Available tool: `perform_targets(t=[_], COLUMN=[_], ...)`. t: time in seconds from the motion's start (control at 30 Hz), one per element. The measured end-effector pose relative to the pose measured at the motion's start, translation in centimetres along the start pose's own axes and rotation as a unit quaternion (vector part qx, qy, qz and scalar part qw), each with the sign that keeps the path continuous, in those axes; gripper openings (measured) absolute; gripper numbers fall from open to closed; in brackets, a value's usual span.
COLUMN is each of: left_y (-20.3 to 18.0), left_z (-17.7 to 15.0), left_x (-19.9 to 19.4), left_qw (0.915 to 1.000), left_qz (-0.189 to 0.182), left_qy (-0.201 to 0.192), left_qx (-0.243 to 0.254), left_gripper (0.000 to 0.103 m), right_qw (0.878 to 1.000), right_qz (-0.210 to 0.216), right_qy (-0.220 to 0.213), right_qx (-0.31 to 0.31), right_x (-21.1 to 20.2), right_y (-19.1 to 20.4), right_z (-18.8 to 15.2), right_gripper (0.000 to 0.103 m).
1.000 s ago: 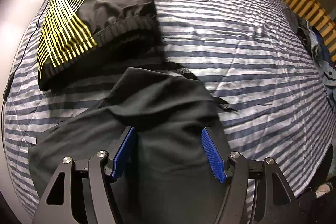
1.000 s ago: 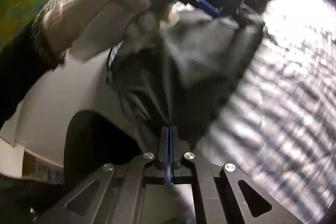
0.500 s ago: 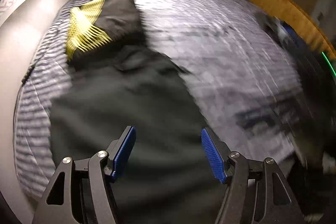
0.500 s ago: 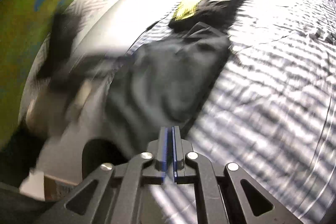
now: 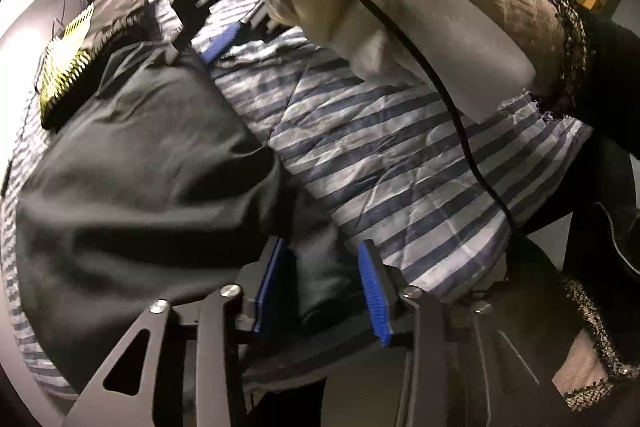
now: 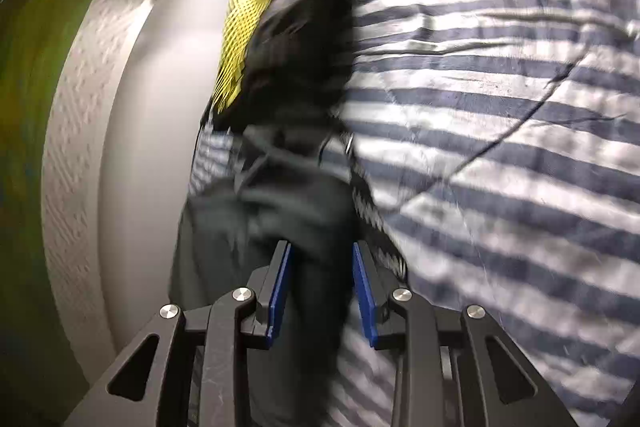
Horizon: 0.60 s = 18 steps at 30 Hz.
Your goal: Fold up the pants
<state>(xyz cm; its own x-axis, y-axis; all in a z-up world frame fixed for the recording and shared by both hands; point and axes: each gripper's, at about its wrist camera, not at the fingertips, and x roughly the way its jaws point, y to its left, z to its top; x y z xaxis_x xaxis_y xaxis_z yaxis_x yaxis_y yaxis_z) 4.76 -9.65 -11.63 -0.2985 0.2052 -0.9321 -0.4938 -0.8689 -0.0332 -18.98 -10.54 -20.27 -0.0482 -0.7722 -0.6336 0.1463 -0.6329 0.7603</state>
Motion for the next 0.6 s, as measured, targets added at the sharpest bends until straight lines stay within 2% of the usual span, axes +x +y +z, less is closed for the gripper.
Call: perform_targets(t=[0.03,0.07,0.1,0.13,0.23,0.3,0.37,0.47,0.53,0.6], left_y=[0.3,0.5,0.8,1.1,1.3,1.1,1.0,0.2,-0.9,-1.6], left_z=[-0.2,-0.4,-0.6,-0.8,-1.4,-1.7,-1.8,-1.9,-1.6,-1.5], left_x=[0.2,0.4,0.4,0.3,0.0,0.0,-0.1,-0.5,-1.3,-2.4], left_qw=[1.0000,0.9999,0.9998,0.9996,0.9992,0.9992,0.9993,0.9996,0.9993,0.9982], left_qz=[-0.001,-0.007,-0.016,-0.021,-0.031,-0.033,-0.033,-0.029,-0.036,-0.057], left_qy=[0.001,0.000,-0.004,-0.005,-0.007,-0.005,-0.006,-0.006,-0.010,-0.015], left_qx=[-0.004,-0.007,-0.014,-0.020,-0.024,-0.023,-0.019,-0.005,0.005,0.005], left_gripper=[0.030,0.029,0.027,0.023,0.017,0.016,0.015,0.015,0.015,0.017], right_qw=[1.000,1.000,1.000,1.000,0.996,0.993,0.991,0.990,0.991,0.990], right_qz=[0.009,0.012,0.008,0.000,-0.006,-0.005,-0.049,-0.092,-0.089,-0.099], right_qy=[-0.003,-0.003,-0.002,0.001,-0.023,-0.043,-0.052,-0.044,-0.034,-0.049], right_qx=[0.013,0.016,0.013,0.002,-0.082,-0.111,-0.116,-0.094,-0.090,-0.088], right_x=[0.5,0.8,1.2,1.4,-0.7,-1.8,-1.3,0.5,0.6,-0.5], right_y=[-0.2,-0.2,0.2,1.1,5.7,7.4,6.9,4.4,3.4,3.0], right_z=[0.4,0.4,0.5,0.4,-0.1,0.1,0.7,1.5,1.8,2.0], right_gripper=[0.028,0.024,0.008,0.006,0.005,0.004,0.003,0.003,0.005,0.010])
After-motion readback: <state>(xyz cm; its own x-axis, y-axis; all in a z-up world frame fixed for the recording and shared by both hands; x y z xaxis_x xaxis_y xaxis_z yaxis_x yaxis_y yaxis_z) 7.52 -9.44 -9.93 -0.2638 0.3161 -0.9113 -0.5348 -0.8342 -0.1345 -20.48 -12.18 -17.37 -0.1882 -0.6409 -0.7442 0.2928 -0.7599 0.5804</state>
